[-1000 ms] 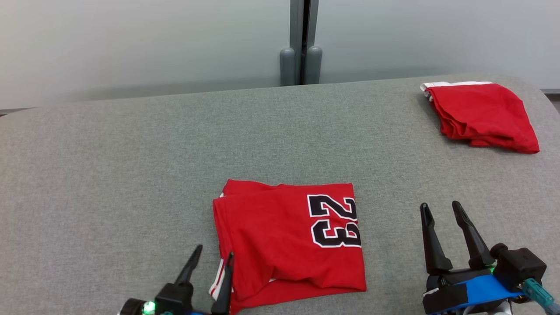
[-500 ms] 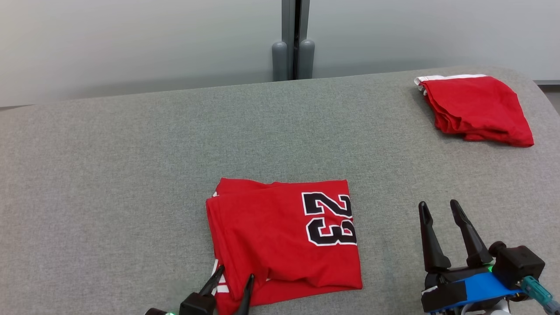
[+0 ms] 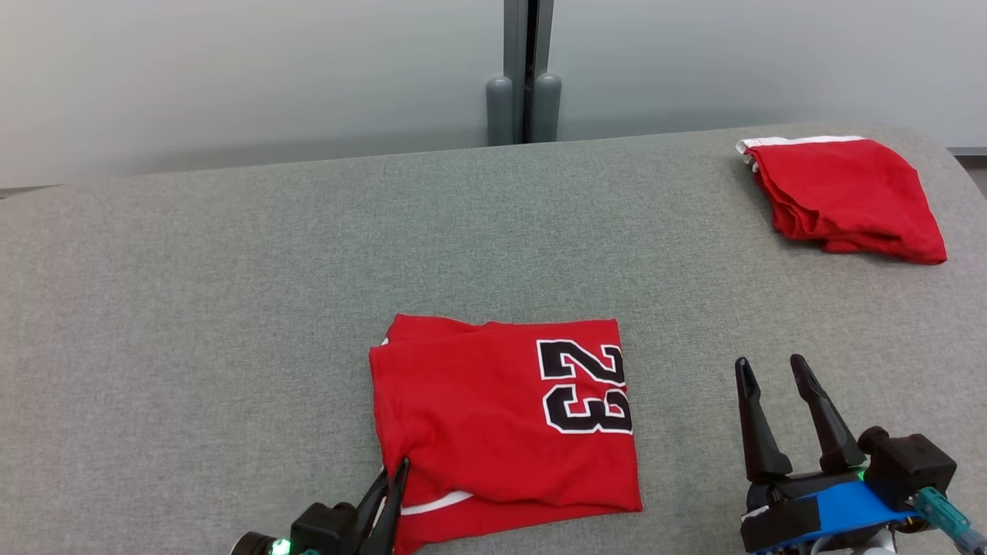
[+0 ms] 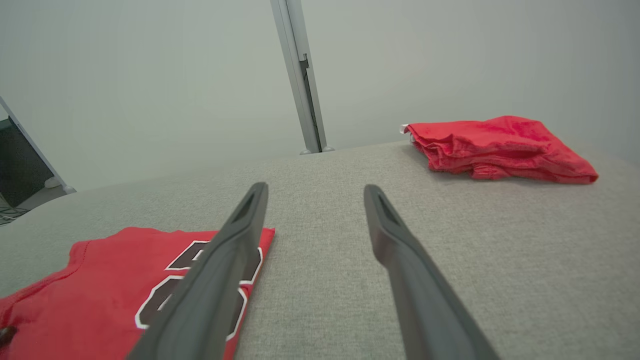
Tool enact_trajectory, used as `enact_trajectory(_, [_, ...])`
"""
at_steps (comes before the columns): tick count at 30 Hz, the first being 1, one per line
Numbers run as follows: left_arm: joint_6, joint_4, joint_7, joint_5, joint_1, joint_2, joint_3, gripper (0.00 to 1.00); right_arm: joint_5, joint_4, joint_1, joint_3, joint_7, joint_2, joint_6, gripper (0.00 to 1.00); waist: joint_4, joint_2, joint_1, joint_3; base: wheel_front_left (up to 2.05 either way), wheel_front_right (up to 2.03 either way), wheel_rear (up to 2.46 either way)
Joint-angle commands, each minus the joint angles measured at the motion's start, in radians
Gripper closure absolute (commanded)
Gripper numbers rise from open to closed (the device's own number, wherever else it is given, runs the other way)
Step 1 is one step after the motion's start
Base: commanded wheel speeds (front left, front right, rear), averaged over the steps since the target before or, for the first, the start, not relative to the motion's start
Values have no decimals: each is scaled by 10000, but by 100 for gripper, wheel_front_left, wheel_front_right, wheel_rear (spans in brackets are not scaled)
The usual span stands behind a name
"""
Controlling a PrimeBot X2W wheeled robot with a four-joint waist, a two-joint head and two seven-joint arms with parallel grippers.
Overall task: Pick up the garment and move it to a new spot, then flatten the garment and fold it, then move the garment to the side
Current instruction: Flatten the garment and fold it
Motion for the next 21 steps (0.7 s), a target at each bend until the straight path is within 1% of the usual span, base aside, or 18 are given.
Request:
enact_trajectory(1, [1,-178,-20,-41,149,105,74,100,66,58,18,-16,-27,8,6,0,15,0,0,-41,0,0,0])
enact_trajectory(8, [94,-447,118,-110,567,244,-8,100,-4,230,62,-138,-27,8,6,0,7,0,0,-129,0,0,0])
enact_trajectory(9, [130,-457,111,-133,611,247,3,95,-16,253,65,-143,-27,8,6,0,0,0,0,-147,0,0,0])
enact_trajectory(10, [172,-474,108,-122,629,257,16,54,-23,271,68,-147,-27,8,6,0,-4,0,0,-161,0,0,0])
enact_trajectory(11, [227,-497,98,-117,633,255,26,0,-32,288,78,-146,-27,8,6,0,-6,0,0,-179,0,0,0])
enact_trajectory(16, [406,-980,6,-173,598,232,177,0,-47,304,42,-112,-27,6,4,0,10,0,0,-280,0,0,0])
enact_trajectory(21, [772,-1948,-23,-297,392,365,864,0,-105,188,-62,-192,-27,8,6,0,80,0,0,-399,0,0,0])
